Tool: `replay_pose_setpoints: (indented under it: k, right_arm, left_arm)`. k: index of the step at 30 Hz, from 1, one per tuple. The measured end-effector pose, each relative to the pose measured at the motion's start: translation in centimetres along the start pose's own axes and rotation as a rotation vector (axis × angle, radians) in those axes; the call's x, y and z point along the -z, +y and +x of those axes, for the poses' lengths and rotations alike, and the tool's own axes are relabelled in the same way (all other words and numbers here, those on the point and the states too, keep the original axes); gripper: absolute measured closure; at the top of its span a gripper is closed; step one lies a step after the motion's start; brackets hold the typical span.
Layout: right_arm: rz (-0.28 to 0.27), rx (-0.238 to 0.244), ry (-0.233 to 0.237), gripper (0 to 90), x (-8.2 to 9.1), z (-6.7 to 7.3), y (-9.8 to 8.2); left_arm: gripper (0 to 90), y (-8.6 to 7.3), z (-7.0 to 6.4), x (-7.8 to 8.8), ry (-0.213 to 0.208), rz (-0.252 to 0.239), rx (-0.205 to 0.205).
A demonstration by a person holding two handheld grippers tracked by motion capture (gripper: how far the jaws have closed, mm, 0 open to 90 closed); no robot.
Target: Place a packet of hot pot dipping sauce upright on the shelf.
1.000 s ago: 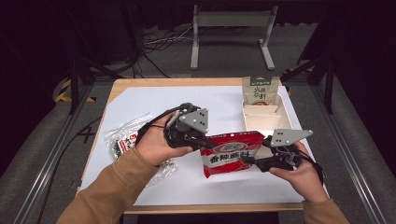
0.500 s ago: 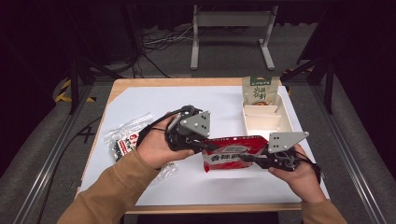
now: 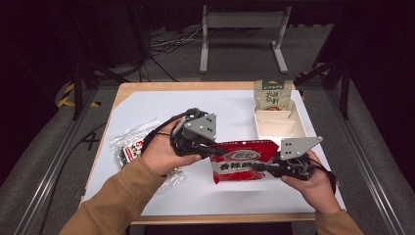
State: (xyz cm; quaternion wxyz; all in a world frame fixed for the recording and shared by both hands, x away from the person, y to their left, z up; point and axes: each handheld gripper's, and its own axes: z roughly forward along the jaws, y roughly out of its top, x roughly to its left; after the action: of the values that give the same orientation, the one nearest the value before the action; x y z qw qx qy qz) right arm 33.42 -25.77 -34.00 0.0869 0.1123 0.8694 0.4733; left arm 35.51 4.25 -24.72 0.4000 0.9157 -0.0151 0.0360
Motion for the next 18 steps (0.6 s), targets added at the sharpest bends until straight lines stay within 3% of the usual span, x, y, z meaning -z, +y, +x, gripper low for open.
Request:
replay_pose_setpoints:
  k: [2,4,11,18]
  right_arm:
    - [-0.009,-0.018,0.009,87.1,0.1,0.0,0.1]
    - [-0.016,-0.03,0.015,87.2,0.2,-0.1,0.2]
    - [-0.04,-0.048,0.006,87.3,1.3,-0.1,0.8]
    - [-0.034,-0.042,-0.005,87.3,1.8,-0.4,1.2]
  left_arm:
    - [85.9,-0.1,0.0,0.0,0.004,-0.008,0.006]
    - [74.3,-0.3,0.1,0.1,0.015,-0.024,0.012]
    - [50.7,-1.6,0.6,0.1,0.039,-0.061,0.066]
    - [47.4,-3.1,0.8,0.3,0.083,-0.102,0.113]
